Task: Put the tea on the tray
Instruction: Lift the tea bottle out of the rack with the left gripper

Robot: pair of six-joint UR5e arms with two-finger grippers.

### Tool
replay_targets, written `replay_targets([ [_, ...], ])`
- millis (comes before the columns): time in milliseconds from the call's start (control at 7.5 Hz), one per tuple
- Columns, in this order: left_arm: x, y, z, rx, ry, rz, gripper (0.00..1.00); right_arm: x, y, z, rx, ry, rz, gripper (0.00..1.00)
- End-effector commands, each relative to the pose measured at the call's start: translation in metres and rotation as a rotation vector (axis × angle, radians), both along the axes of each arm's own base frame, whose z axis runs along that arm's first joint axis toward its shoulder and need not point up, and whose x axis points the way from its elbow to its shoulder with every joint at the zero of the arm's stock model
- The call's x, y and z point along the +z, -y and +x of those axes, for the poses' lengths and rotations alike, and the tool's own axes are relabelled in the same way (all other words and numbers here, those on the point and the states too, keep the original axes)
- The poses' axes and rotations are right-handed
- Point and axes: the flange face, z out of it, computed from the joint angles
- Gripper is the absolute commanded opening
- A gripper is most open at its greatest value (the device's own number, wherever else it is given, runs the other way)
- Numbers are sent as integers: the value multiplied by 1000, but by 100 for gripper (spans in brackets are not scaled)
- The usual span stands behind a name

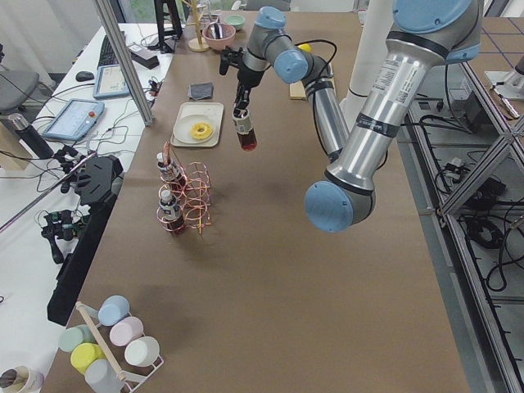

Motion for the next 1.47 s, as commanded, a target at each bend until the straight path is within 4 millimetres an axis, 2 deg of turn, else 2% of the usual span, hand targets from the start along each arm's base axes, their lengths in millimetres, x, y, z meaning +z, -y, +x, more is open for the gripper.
replay_targets([
  [0,-76,-58,127,-70,-2,-67,0,-1,0,1,1,0,3,100],
  [133,-91,-67,166,-91,-1,-75,0,-3,2,1,1,-1,8,100],
  [267,-101,-73,194,-115,1,-76,0,-5,4,1,1,-1,11,100],
  [400,-114,-72,217,-133,6,-74,0,-6,4,1,2,-1,12,100],
  [533,-124,-66,230,-163,8,-71,0,-8,3,1,2,0,16,100],
  [667,-129,-70,249,-168,14,-44,0,-8,2,0,2,3,17,100],
  [800,-129,-72,270,-172,24,-24,0,-8,1,0,2,4,17,100],
  [1200,-113,-66,310,-187,29,-18,0,-10,4,0,1,4,20,100],
  [1333,-111,-65,316,-200,30,1,0,-10,4,0,1,4,20,100],
])
